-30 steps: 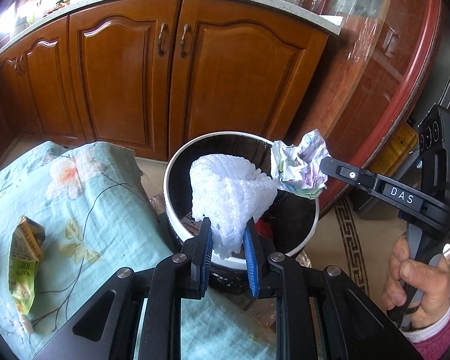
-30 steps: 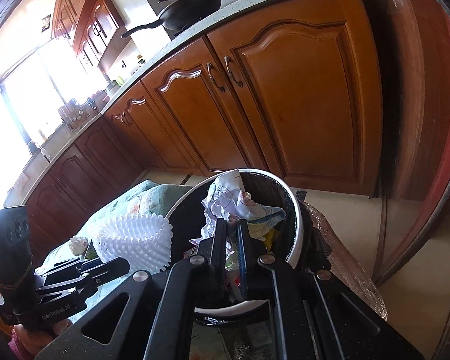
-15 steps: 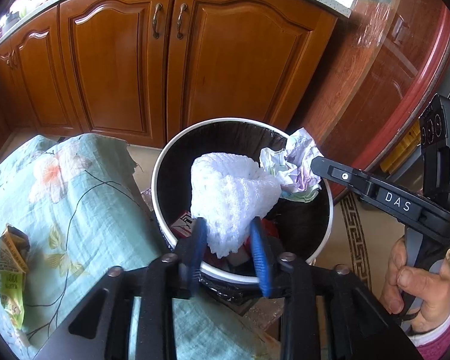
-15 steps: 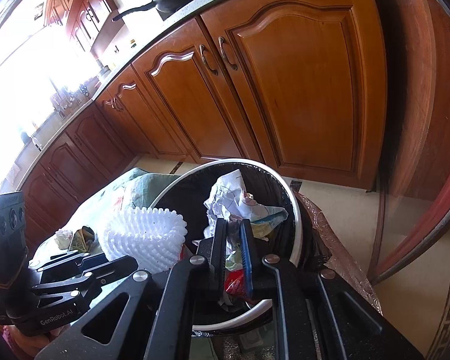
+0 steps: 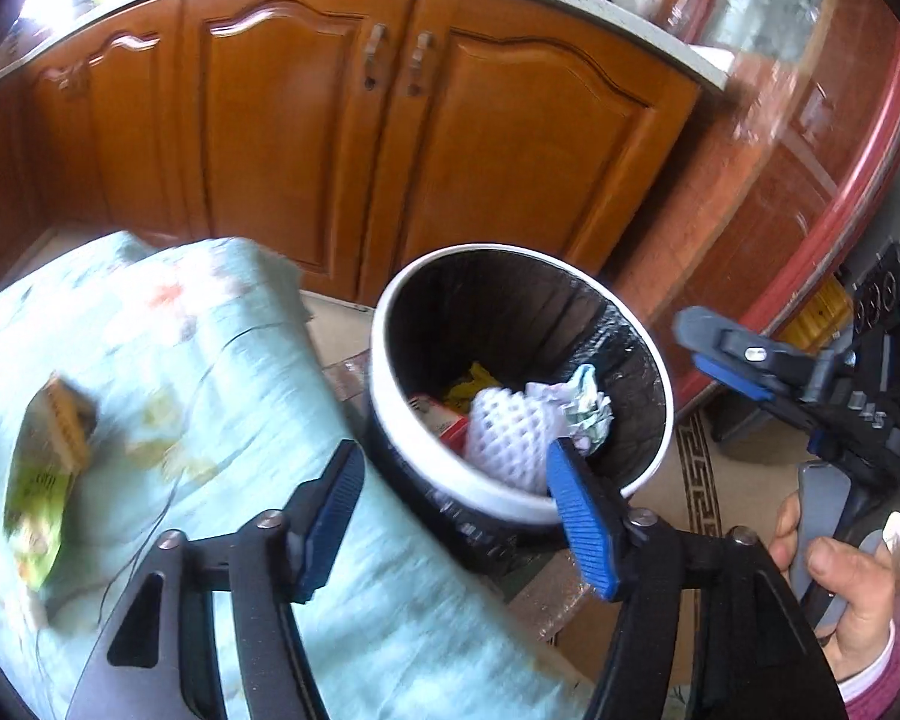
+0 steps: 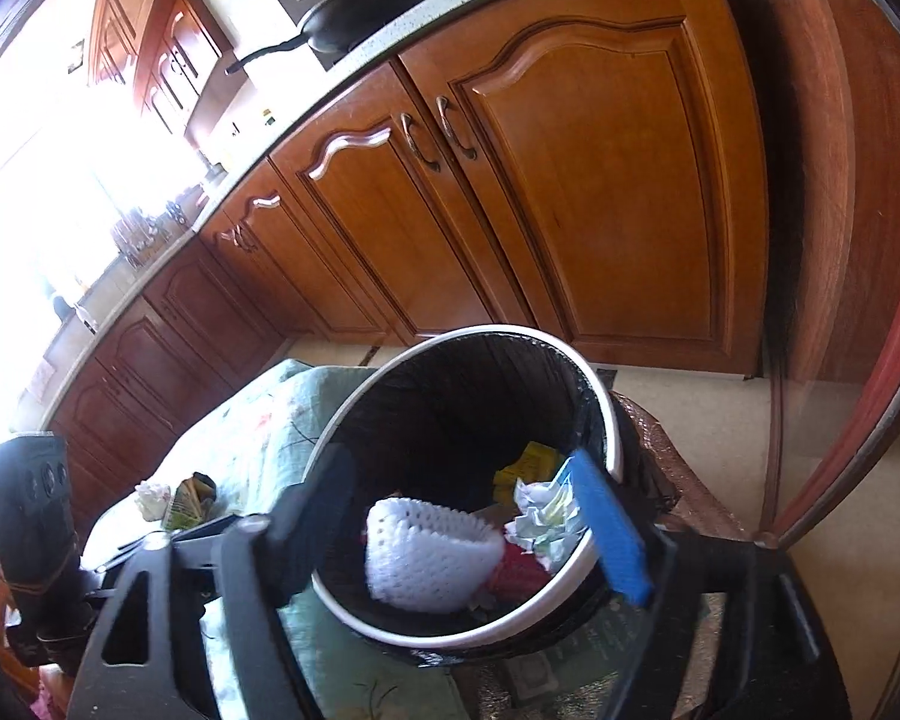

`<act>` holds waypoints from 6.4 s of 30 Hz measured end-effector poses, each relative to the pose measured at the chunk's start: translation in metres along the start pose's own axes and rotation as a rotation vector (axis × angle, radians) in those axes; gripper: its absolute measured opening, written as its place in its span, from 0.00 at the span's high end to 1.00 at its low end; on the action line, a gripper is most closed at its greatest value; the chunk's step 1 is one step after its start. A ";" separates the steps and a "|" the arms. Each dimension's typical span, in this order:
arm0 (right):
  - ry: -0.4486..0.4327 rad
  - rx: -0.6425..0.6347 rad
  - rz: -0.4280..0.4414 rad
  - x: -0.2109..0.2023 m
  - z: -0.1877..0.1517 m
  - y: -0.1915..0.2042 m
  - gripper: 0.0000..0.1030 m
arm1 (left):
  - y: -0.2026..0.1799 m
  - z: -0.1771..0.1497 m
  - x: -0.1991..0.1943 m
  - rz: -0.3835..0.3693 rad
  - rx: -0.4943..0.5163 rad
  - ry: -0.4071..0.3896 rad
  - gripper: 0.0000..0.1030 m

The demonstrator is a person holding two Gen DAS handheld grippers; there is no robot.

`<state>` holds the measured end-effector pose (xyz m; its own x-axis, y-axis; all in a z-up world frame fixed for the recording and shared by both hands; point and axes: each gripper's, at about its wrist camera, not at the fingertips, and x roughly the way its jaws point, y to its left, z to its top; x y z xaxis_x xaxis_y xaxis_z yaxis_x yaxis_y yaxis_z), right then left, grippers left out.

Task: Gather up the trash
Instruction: 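Open both grippers to drop the foam net and paper into the bin, then move both open grippers back over the table toward the tissue ball and green pouch, then grasp the white tissue ball with the left gripper while the right gripper grasps the green pouch, then carry the tissue ball and green pouch with both grippers over the bin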

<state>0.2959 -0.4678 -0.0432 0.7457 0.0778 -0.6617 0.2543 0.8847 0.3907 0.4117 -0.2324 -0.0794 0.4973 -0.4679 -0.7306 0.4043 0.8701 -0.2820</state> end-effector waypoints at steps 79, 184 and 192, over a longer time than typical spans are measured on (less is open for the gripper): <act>0.371 -0.036 0.294 0.176 -0.096 0.235 0.55 | 0.278 -0.013 -0.076 0.398 -0.305 -0.109 0.66; -0.060 0.019 0.040 -0.016 -0.006 0.005 0.64 | -0.042 0.032 0.001 0.082 0.125 -0.057 0.72; -0.037 -0.003 0.020 -0.005 -0.002 0.005 0.64 | -0.045 0.042 0.019 0.094 0.126 -0.041 0.72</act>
<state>0.2921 -0.4632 -0.0393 0.7729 0.0786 -0.6296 0.2376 0.8843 0.4021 0.4355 -0.2866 -0.0540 0.5672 -0.3934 -0.7236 0.4462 0.8852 -0.1314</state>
